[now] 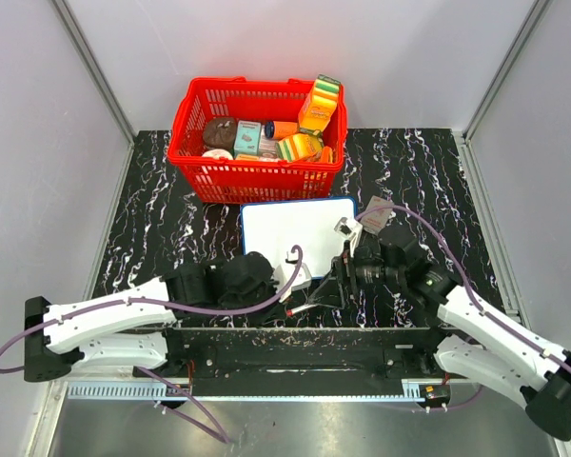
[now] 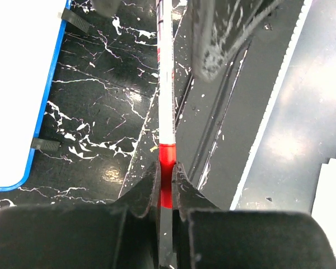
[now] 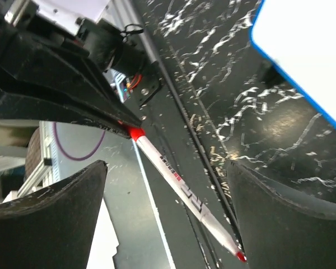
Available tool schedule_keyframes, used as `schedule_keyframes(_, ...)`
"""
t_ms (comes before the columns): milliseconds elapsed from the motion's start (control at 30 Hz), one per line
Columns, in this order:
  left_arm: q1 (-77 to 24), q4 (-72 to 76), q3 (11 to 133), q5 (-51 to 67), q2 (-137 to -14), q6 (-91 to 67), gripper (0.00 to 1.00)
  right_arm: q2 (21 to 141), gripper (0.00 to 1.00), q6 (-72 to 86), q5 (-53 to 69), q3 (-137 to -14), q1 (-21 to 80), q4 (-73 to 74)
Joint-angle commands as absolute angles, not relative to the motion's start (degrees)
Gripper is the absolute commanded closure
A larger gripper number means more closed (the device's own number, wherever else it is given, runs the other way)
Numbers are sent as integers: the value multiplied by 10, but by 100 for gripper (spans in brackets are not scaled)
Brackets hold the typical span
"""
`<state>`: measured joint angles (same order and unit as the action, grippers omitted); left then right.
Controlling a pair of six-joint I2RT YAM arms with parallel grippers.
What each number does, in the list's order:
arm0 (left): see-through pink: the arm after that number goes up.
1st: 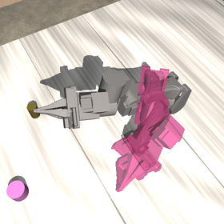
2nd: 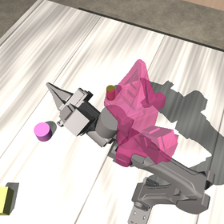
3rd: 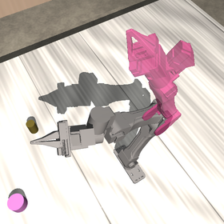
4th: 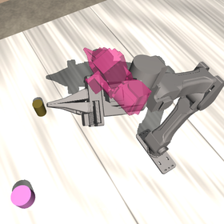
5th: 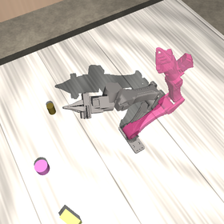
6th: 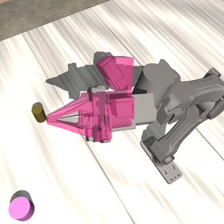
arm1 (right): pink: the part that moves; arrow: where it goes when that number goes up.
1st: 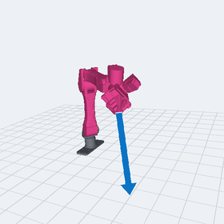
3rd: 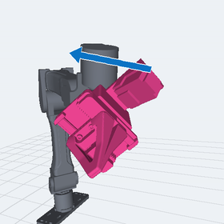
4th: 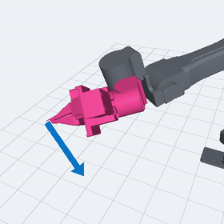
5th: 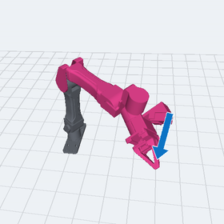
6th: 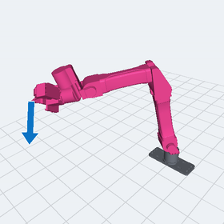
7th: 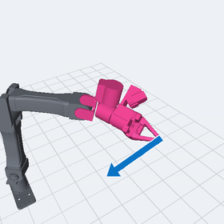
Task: Write a sentence on the whiteboard
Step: Pass from the left arm to the right
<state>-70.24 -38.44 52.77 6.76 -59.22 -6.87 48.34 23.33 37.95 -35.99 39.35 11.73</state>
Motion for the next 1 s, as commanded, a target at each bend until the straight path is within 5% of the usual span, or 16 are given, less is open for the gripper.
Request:
schedule_keyframes(0, -704, -429, 571, 86, -568, -55, 100, 497, 8, 235, 453, -371, 425, 26)
schedule_keyframes(633, -704, -437, 613, 116, -579, -47, 100, 562, 20, 243, 514, -351, 470, -25)
schedule_keyframes(867, -704, -437, 613, 116, -578, -48, 100, 592, 39, 250, 552, -352, 490, -36)
schedule_keyframes(967, -704, -437, 613, 114, -578, -49, 100, 602, 62, 249, 555, -353, 494, -37)
